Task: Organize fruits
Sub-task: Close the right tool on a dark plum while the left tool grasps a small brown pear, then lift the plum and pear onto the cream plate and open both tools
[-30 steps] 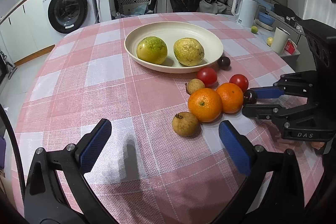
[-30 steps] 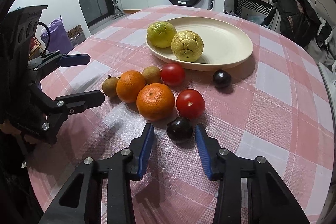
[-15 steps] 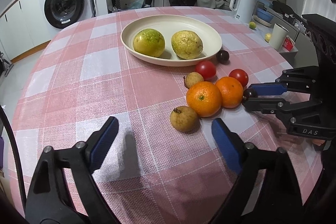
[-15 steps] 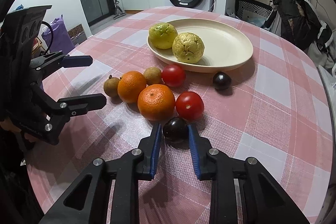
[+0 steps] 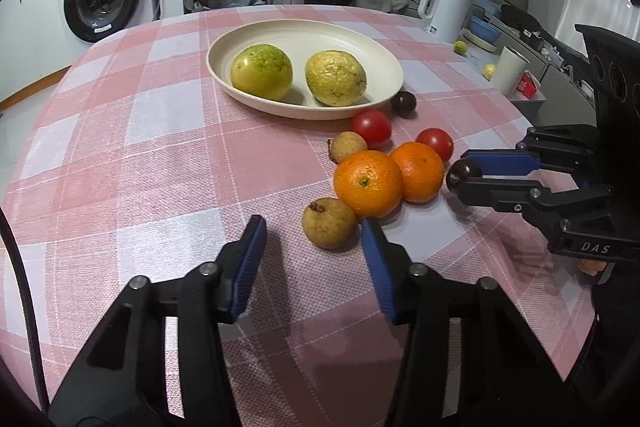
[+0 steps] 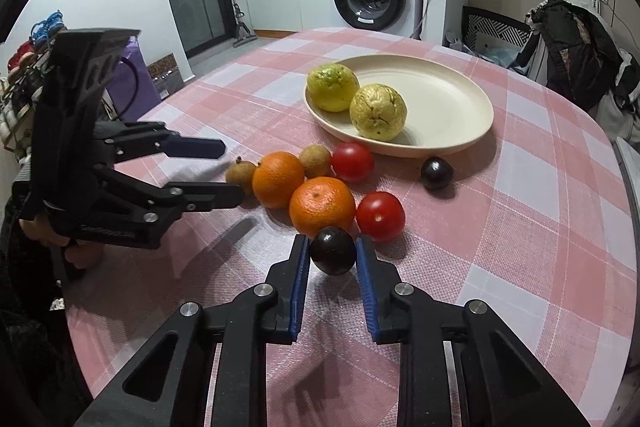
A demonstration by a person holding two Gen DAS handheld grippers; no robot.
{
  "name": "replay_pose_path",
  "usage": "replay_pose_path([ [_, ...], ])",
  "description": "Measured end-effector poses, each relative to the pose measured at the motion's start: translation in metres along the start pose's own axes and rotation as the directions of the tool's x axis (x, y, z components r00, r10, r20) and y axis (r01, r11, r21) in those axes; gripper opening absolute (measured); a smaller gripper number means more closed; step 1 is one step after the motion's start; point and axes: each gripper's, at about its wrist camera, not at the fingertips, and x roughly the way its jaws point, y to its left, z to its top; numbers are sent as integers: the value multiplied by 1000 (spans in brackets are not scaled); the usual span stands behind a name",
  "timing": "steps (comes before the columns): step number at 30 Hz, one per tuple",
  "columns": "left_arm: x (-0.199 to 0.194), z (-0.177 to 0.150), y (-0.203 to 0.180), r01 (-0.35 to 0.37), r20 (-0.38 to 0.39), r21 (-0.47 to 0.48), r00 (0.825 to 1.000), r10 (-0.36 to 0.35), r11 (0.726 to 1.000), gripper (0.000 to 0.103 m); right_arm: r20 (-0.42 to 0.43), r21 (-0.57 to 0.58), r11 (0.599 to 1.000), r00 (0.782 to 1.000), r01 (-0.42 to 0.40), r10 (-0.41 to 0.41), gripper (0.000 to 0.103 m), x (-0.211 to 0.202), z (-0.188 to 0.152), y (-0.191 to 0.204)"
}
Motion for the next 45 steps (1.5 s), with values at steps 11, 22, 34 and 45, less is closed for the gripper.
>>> replay_pose_path([
  [11,-3,-1,-2,39,16,4,999,-39,999,25,12,-7,1000,1000,-9,9,24,-4,1,4],
  [22,-19,4,0,23,78,-3,997,-22,1000,25,23,-5,1000,1000,-8,8,24,-4,1,3],
  [34,-44,14,-11,1,169,33,986,-6,999,25,101,20,1000,995,-9,7,25,-20,6,0],
  [45,-46,33,-9,-15,221,16,975,11,1000,25,176,89,996,984,21,-36,25,-30,14,-11],
])
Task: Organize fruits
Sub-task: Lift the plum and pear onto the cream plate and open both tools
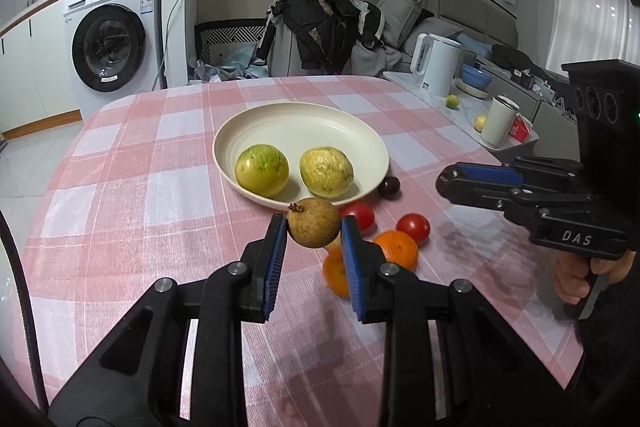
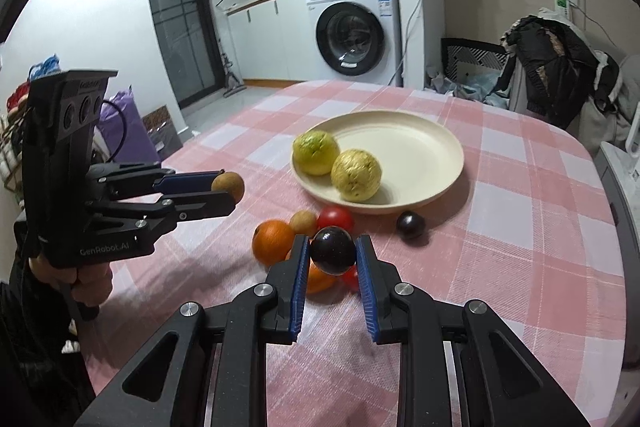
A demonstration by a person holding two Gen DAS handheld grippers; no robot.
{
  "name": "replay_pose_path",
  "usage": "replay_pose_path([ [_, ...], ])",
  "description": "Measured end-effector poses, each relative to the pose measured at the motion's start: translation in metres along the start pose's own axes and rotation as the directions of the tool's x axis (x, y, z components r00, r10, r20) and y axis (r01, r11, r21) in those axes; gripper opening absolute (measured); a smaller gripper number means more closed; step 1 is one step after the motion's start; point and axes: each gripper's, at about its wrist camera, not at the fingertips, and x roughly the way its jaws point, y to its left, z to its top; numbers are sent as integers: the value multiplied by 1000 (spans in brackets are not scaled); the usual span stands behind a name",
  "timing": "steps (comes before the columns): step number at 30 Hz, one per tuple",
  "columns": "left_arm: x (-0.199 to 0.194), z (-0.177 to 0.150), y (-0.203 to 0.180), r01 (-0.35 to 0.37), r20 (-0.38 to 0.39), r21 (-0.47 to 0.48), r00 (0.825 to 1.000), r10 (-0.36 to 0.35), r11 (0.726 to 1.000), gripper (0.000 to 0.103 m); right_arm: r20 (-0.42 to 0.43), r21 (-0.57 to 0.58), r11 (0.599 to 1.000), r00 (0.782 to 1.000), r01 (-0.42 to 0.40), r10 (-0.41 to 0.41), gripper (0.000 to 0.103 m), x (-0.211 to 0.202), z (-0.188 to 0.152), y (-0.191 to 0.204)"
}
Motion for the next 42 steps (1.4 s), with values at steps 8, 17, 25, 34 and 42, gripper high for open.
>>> replay_pose_path([
  [8,10,11,3,-22,27,-3,999,22,1000,25,55,70,997,998,17,-21,25,-5,13,-13],
  [17,32,21,8,-45,32,0,998,45,999,25,71,128,991,996,38,-47,25,4,28,-24],
  [25,52,24,10,-45,9,5,999,45,999,25,88,178,982,993,64,-80,25,9,36,-36],
  [34,72,28,13,-62,-20,12,998,62,998,25,81,213,975,993,66,-85,25,23,40,-45],
  [42,89,31,14,-72,-46,23,996,73,997,25,54,216,973,994,79,-93,25,39,41,-48],
])
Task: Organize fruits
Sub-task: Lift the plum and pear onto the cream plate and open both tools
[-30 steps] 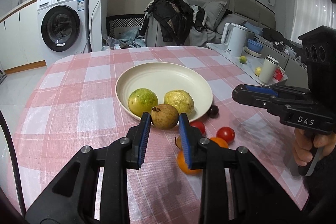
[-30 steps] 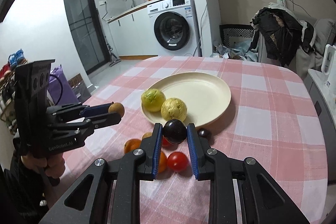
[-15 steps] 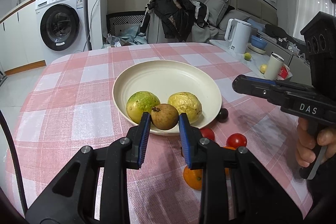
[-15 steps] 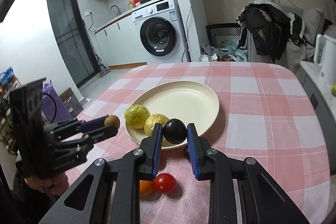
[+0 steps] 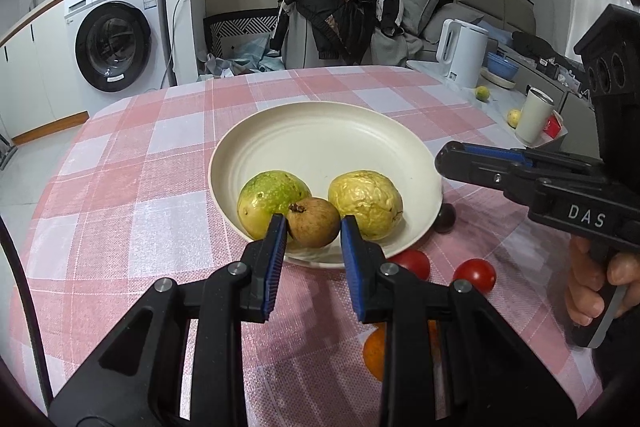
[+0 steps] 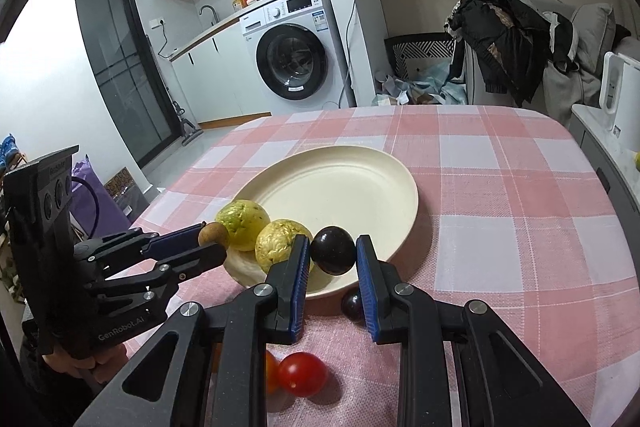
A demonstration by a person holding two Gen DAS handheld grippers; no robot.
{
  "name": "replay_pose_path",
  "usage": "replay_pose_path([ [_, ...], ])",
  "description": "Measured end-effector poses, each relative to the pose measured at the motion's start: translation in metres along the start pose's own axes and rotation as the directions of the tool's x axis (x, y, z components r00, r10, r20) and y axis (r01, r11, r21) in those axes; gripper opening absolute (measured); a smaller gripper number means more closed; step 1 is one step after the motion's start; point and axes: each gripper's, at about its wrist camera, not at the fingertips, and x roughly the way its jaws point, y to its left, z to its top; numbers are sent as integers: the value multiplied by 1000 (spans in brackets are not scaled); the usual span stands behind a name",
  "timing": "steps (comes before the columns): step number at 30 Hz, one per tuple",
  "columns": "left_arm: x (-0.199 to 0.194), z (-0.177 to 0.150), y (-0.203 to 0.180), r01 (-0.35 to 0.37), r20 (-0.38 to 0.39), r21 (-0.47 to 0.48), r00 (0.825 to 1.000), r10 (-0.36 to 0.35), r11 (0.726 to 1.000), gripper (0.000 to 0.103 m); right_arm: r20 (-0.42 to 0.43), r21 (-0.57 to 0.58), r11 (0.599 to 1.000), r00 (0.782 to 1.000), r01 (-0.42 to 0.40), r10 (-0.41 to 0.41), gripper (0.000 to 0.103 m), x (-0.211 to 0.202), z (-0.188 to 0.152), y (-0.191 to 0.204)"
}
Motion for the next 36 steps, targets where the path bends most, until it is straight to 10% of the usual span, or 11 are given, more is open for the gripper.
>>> replay_pose_path([
  [36,21,6,7,-24,-34,-19,999,24,1000,25,-57,56,998,998,13,-10,25,35,1,-18],
])
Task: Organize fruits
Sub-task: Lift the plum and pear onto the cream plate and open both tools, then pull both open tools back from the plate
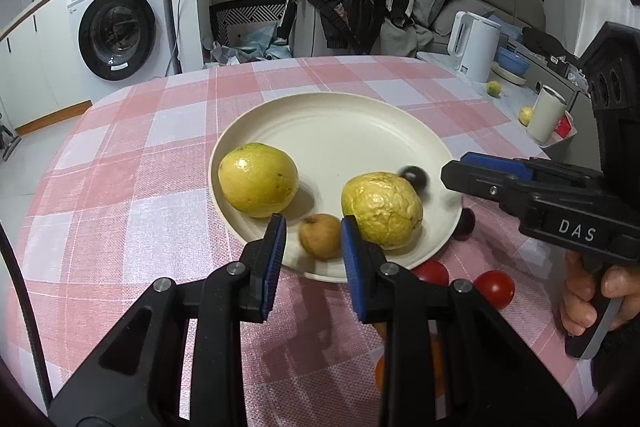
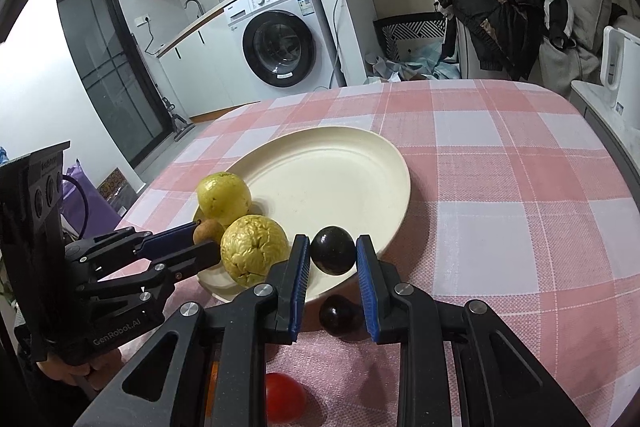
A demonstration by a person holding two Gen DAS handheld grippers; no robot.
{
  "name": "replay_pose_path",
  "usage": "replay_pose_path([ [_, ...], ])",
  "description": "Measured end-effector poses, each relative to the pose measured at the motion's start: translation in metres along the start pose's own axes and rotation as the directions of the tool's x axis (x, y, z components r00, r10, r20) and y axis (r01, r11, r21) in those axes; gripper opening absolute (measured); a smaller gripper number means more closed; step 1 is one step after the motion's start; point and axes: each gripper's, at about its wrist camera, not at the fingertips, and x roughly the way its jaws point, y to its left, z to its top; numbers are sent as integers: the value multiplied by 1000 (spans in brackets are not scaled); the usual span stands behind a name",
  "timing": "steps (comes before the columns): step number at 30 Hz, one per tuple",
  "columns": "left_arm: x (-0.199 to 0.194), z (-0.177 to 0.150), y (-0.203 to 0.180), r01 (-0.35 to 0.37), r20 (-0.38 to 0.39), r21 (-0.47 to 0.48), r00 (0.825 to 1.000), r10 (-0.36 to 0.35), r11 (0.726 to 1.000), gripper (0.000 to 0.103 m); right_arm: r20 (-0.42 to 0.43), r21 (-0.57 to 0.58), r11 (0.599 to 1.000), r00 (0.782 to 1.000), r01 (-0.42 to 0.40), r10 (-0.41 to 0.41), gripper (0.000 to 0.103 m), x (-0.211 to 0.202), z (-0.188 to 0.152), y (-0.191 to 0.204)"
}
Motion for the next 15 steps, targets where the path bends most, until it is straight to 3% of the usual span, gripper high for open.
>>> replay_pose_path([
  [3,-4,-2,0,-2,3,-4,1000,2,1000,28,2,1,1000,1000,9,-9,29,0,1,-1],
  [9,-23,-8,0,-15,27,-3,1000,15,1000,59,38,-17,997,997,71,-70,51,-9,-1,1],
  [11,-34,-9,0,-18,49,-7,999,18,1000,75,42,-36,995,995,91,-90,53,-15,-2,2],
  [13,-46,-11,1,-18,72,-15,997,19,1000,84,32,-47,994,995,99,-97,64,-19,-3,2],
  [15,-60,-13,1,-7,101,-17,995,9,1000,85,29,-58,994,995,94,-93,74,-25,-7,3],
])
